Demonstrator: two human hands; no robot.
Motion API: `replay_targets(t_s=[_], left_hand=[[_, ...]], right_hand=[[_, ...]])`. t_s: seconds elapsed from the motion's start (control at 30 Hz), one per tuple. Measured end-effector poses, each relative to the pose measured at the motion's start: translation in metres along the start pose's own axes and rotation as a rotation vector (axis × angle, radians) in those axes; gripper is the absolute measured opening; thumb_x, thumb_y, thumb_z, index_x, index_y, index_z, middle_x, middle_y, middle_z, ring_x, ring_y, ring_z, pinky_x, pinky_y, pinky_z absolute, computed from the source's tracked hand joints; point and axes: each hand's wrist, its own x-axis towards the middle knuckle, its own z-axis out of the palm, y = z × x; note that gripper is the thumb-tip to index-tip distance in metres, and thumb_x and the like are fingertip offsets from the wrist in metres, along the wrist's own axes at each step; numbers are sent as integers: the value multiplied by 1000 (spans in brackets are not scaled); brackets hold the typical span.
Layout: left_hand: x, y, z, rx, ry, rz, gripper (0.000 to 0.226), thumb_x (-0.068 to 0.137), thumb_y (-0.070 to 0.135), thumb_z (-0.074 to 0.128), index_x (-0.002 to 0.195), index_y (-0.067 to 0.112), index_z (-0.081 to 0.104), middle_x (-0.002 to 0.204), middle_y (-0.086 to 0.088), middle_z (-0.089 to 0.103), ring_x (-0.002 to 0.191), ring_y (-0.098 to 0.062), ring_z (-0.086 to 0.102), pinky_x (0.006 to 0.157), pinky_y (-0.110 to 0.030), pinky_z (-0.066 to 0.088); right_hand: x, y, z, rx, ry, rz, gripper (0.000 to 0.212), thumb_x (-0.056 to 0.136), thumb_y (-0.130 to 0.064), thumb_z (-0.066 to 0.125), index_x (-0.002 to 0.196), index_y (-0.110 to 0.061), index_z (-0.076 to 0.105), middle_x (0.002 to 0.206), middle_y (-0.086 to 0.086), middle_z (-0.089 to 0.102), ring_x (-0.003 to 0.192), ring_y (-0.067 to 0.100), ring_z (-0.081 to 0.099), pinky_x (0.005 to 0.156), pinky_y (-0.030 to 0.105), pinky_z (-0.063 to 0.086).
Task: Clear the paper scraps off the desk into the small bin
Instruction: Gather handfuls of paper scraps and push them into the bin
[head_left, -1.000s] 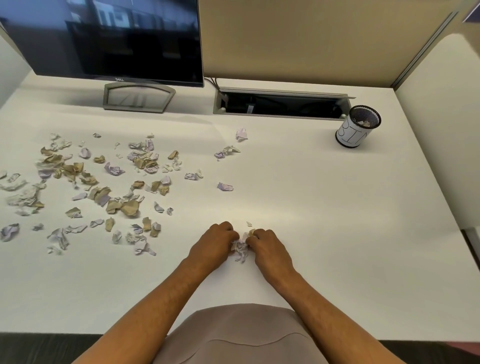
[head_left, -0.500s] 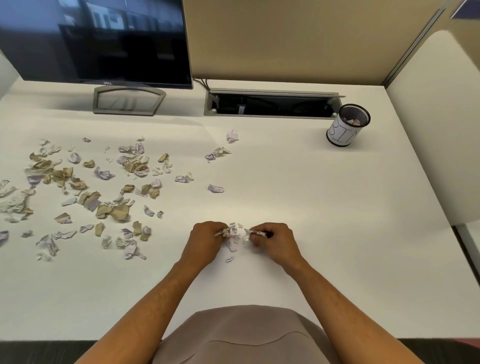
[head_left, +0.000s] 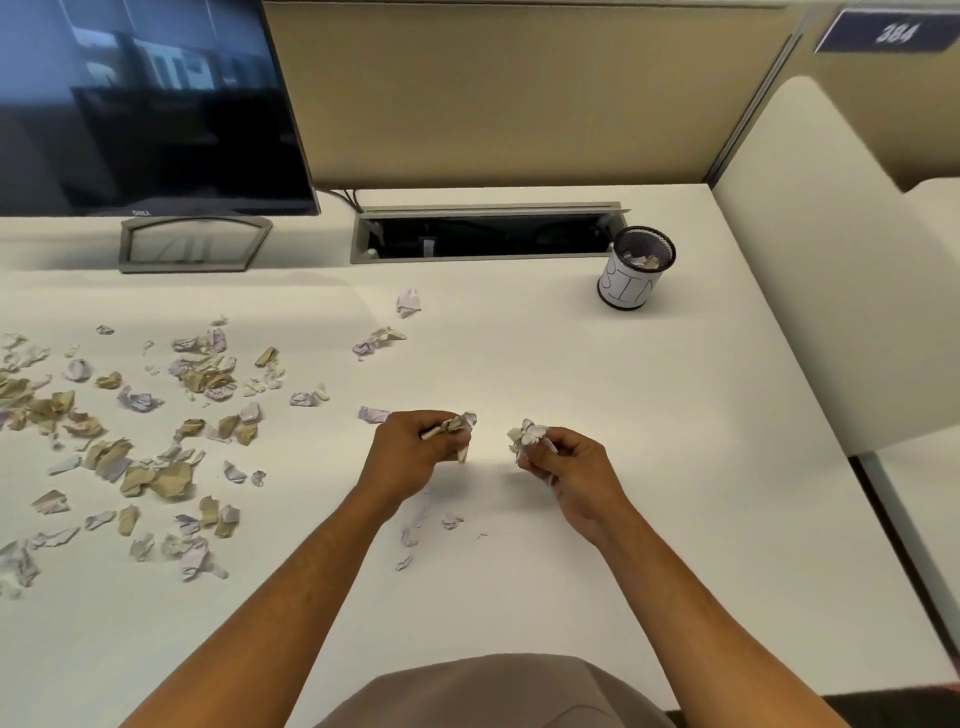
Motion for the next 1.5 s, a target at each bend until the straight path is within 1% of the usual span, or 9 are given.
replay_targets(t_s=[0.13, 0.27, 0.37, 0.57, 0.7, 0.83, 1.07, 1.4, 1.5], left_hand=[[24, 25, 29, 6, -74, 35, 12, 84, 10, 68, 74, 4, 72, 75, -5, 72, 87, -14, 70, 88, -38, 57], [39, 48, 48, -36, -107, 73, 13, 85, 7, 68, 73, 1, 72, 79, 0, 73, 98, -10, 69, 81, -34, 58], [101, 96, 120, 10, -173, 131, 6, 83, 5, 70, 83, 1, 74, 81, 1, 74, 88, -7, 71, 75, -27, 57], [144, 139, 143, 68, -123, 195, 14, 80, 12, 76, 93, 9, 76, 85, -6, 73, 75, -16, 72, 76, -26, 58], [190, 169, 168, 210, -87, 264, 10, 77, 15, 79, 86, 16, 77, 81, -8, 75, 75, -20, 73, 80, -39, 59], [230, 188, 194, 521, -73, 325, 10, 80, 15, 74, 89, 14, 77, 81, -9, 72, 80, -23, 66, 61, -26, 49], [275, 193, 239, 1255, -202, 373, 28, 88, -3, 54, 114, 2, 62, 115, -17, 58, 96, -34, 62, 73, -35, 49], [297, 188, 266, 1491, -352, 355, 24, 92, -1, 50, 114, -1, 59, 115, -15, 59, 94, -30, 62, 70, -32, 48], [296, 195, 260, 1507, -386, 343, 25, 93, 1, 50, 117, 1, 56, 115, -14, 58, 83, -25, 57, 67, -29, 45]], right_hand=[[10, -28, -23, 60, 36, -65, 10, 85, 6, 62, 89, 0, 69, 98, 11, 72, 90, 21, 68, 76, 25, 56], [14, -49, -33, 60, 63, -95, 9, 85, 5, 61, 93, 3, 65, 108, 17, 69, 96, 23, 67, 75, 24, 55], [50, -103, -92, 142, 151, -173, 8, 85, 5, 61, 92, 4, 65, 106, 16, 70, 92, 24, 67, 74, 23, 55], [59, -133, -99, 175, 168, -222, 7, 84, 6, 60, 85, 0, 65, 95, 10, 70, 80, 18, 66, 75, 24, 55], [80, -158, -113, 212, 185, -258, 6, 78, 2, 65, 83, 0, 64, 84, 5, 68, 73, 17, 63, 71, 22, 55], [102, -172, -126, 252, 174, -243, 18, 69, -5, 69, 85, 0, 63, 90, 5, 69, 79, 16, 66, 71, 21, 54], [136, -191, -136, 291, 191, -228, 9, 85, 6, 60, 86, -2, 64, 88, 1, 70, 81, 11, 67, 70, 20, 55], [160, -204, -142, 272, 186, -244, 6, 82, 3, 63, 84, -2, 64, 86, 0, 73, 82, 11, 69, 71, 20, 55], [162, -209, -139, 282, 172, -254, 6, 81, 4, 63, 83, -1, 64, 85, 0, 72, 80, 11, 68, 71, 21, 55]])
